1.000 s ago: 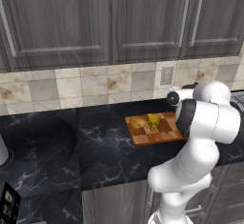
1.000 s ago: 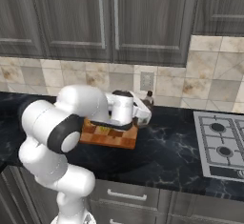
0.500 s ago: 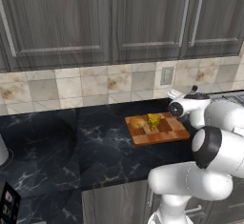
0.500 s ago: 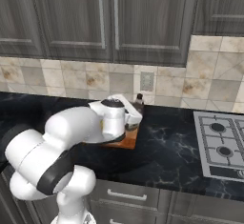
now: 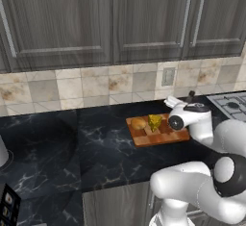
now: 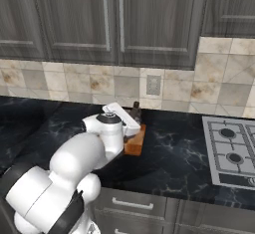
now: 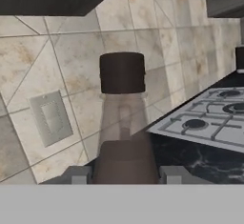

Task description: Retrieve the reheated potato from the microwave, then place the potato, cheese, and condiment on the cutting board.

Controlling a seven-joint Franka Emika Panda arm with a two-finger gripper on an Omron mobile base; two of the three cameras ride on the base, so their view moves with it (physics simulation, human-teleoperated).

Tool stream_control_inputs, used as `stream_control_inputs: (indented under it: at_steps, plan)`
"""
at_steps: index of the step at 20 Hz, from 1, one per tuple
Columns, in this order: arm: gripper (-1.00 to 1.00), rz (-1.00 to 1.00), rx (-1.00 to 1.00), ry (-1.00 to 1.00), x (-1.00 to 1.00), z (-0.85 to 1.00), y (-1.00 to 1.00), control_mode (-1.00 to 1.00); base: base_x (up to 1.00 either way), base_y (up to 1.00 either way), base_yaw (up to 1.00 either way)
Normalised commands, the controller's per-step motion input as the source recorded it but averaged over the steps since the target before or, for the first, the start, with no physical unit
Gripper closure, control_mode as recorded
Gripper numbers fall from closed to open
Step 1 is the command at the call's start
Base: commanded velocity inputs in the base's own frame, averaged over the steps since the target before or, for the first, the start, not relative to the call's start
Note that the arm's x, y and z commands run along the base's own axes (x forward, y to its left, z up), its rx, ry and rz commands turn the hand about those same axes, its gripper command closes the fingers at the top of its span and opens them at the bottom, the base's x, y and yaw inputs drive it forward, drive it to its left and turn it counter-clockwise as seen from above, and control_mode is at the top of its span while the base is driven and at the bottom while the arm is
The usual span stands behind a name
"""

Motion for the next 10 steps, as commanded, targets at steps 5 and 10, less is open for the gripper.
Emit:
stream_control_inputs:
  at_steps: [5, 10]
  plan:
    - [1.00, 0.00, 0.00, -0.05, -0.02, -0.13, 0.35, -1.00, 0.00, 0.00, 0.00]
    - [1.00, 0.00, 0.00, 0.00, -0.14, -0.08, 0.23, -1.00, 0.00, 0.00, 0.00]
